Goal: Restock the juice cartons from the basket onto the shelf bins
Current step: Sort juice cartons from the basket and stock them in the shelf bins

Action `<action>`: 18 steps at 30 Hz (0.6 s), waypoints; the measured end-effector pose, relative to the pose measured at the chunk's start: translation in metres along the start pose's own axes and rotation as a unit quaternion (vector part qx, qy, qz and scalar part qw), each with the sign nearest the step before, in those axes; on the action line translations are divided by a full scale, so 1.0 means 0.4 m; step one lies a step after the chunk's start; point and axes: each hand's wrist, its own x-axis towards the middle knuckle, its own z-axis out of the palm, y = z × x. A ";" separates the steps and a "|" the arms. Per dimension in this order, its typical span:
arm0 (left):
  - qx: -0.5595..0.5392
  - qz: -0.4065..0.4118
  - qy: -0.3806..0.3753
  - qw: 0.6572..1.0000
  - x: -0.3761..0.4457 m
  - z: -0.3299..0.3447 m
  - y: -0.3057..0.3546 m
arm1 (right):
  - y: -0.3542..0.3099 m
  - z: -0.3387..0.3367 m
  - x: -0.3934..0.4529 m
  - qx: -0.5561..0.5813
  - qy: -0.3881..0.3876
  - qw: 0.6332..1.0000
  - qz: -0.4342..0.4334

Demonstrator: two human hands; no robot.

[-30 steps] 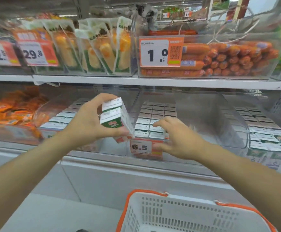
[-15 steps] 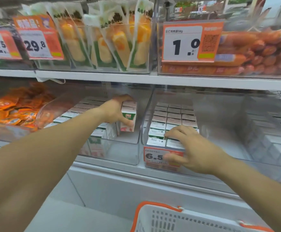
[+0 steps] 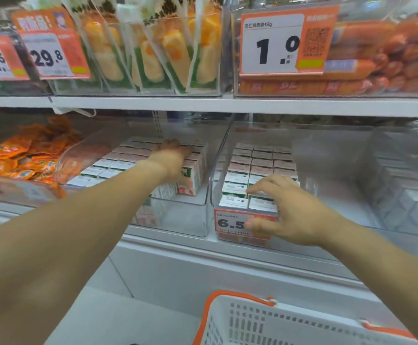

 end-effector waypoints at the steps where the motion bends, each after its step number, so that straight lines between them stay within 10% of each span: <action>1: -0.019 -0.007 0.005 1.000 -0.016 -0.012 -0.001 | -0.002 -0.001 -0.001 -0.004 -0.002 1.000 0.001; 9: -0.307 0.120 0.329 0.885 -0.322 -0.110 0.107 | -0.013 -0.008 -0.010 -0.013 -0.005 1.000 -0.007; 18: -0.306 0.318 -0.057 0.895 -0.540 0.129 0.420 | -0.035 -0.049 -0.260 -0.045 0.245 0.957 -0.145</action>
